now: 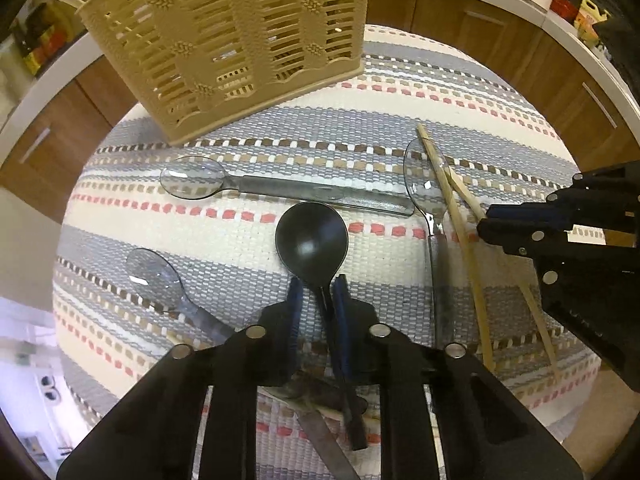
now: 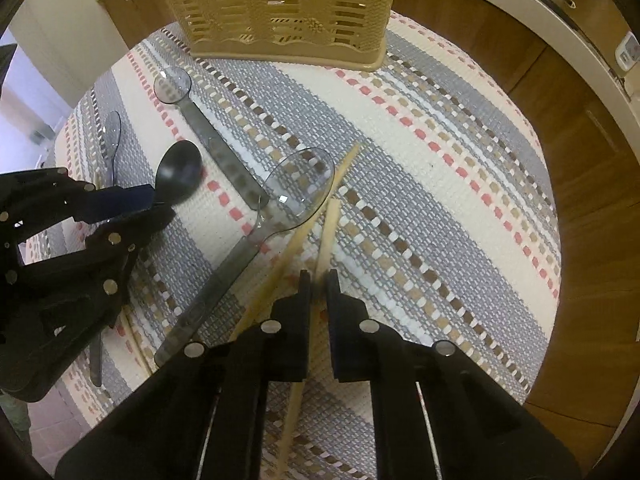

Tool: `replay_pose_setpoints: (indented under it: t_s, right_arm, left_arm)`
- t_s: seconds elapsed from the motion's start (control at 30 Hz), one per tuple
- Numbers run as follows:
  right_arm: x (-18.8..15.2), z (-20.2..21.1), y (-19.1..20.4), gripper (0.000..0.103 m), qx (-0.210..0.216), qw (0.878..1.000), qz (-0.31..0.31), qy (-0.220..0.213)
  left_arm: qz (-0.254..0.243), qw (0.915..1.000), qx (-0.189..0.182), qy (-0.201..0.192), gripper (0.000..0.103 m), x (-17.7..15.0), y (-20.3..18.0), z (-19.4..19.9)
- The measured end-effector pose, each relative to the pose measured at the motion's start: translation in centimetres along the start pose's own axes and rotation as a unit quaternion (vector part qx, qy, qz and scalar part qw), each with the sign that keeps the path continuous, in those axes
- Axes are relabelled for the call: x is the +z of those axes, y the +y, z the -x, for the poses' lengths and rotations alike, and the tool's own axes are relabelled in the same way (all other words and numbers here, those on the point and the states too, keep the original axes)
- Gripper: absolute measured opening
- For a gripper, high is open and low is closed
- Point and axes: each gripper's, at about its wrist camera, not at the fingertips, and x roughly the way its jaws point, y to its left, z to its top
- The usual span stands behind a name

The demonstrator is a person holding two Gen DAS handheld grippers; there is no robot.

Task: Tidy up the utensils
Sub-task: 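Grasp the black spoon with the left tool while the right tool grasps a chopstick, then carry the black spoon over the caddy with the left tool and release it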

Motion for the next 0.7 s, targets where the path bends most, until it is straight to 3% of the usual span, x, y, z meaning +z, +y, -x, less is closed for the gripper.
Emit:
replay_pose_setpoints:
  t_s: [0.17,0.3,0.5,0.7]
  right_arm:
    - [-0.2,0.1,-0.7,0.004,0.017,1.0,-0.012,-0.008]
    - [-0.4,1.2,-1.8,0.004,0.034,0.999,-0.021,-0.022]
    - [-0.6,3.8,-3.2,0.004,0.054,0.996,-0.035,-0.064]
    - [-1.0,6.8,-3.7,0.004,0.085,0.989,-0.036,-0.119]
  left_arm:
    - [0.014,0.9998,-0.003,-0.01,0.004,-0.1,0.3,0.4]
    - [0.045,0.9972,-0.046,-0.038,0.004,-0.9,1.4,0.9]
    - [0.069,0.9882,-0.084,-0.108,0.004,-1.2,2.8,3.6]
    - [0.084,0.9791,-0.092,-0.161,0.004,-0.8,3.4,6.3]
